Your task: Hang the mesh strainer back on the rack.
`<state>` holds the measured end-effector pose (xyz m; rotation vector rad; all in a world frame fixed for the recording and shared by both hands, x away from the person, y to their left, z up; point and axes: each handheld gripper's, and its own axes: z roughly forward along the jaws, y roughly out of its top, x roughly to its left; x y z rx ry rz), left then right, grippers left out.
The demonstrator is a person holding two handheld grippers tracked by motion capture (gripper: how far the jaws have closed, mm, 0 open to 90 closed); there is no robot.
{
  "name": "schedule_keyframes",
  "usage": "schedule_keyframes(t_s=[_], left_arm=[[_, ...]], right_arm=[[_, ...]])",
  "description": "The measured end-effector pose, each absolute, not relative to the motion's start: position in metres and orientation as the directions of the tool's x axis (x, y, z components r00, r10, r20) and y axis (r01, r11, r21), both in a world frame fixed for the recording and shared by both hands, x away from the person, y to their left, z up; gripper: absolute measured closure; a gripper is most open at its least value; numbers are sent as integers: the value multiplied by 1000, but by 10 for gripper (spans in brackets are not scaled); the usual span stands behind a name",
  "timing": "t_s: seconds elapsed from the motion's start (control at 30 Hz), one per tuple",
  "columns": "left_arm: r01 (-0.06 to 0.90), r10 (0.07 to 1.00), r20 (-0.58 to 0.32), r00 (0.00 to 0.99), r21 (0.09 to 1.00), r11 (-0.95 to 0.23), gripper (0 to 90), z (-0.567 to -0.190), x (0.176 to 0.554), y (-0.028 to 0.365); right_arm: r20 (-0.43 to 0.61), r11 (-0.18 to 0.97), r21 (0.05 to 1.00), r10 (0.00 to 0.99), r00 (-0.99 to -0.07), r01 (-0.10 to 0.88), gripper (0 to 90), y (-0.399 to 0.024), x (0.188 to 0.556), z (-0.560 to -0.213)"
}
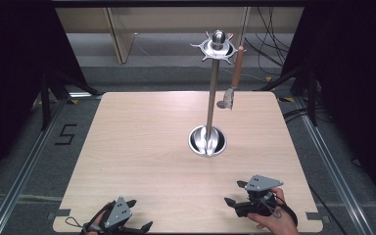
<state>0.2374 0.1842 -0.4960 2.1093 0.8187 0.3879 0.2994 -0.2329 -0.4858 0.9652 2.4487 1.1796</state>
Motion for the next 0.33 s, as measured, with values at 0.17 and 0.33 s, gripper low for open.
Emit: schedule_keyframes(t_s=[0.17,0.33], left_arm=[[408,669,15,743,782,-472,147,-495,238,186],[406,667,18,745,782,-474,147,-495,239,186]], right_arm=[[64,456,754,666,-743,473,257,-232,297,-488],[61,460,758,656,-752,463,258,-233,299,-488]])
